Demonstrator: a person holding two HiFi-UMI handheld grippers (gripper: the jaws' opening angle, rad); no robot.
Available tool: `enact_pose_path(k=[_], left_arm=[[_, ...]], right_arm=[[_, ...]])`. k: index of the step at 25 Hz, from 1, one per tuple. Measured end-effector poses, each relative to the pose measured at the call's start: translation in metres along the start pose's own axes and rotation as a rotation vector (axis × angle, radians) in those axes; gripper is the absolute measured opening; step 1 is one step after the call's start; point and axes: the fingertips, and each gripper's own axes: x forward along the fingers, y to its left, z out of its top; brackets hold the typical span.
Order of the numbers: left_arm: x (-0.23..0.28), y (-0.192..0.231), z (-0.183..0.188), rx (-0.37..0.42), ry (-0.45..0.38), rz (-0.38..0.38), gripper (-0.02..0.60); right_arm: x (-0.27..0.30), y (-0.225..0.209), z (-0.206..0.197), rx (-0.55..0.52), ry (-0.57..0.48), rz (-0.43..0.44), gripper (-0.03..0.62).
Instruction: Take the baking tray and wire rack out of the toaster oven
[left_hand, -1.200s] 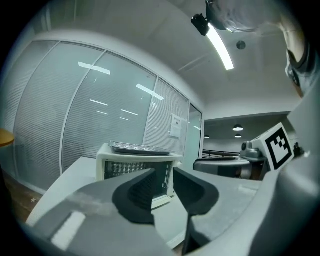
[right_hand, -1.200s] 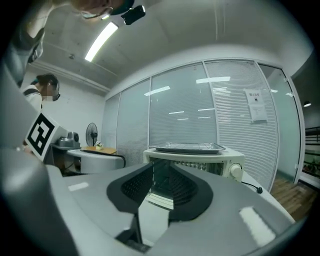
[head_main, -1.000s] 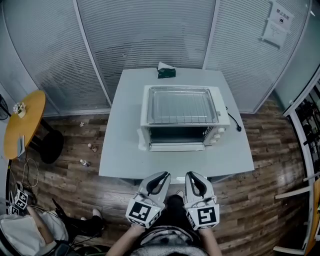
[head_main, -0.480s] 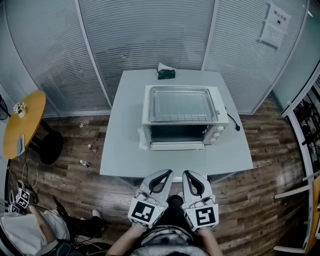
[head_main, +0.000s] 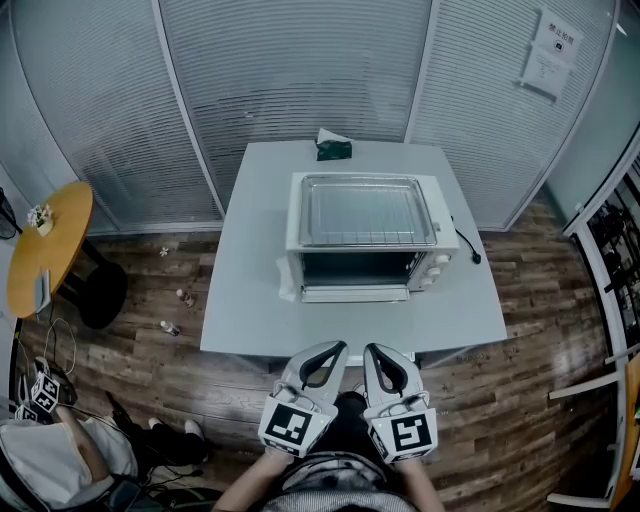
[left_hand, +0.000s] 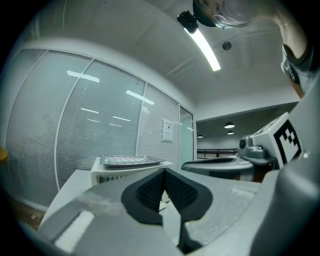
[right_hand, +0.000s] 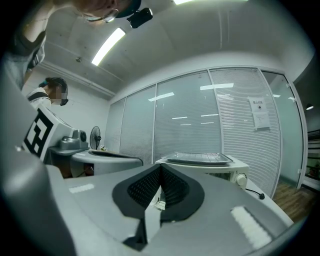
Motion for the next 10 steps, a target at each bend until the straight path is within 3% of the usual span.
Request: enact_pose_path(k=[5,10], left_arm=[[0.0025,0.0018,0.0019,-0.023,0.006,0.008,0.005],[0.0080,0.0033,-0.0030,0.010,0.012,0.001,0.005]], right_arm=[[0.0023,-0.0027,0.0009,0.012,0.008,-0.002,-0.002],[0.0049,-0.0072,-0.0018,0.010,0.009,-0.003,-0.002]])
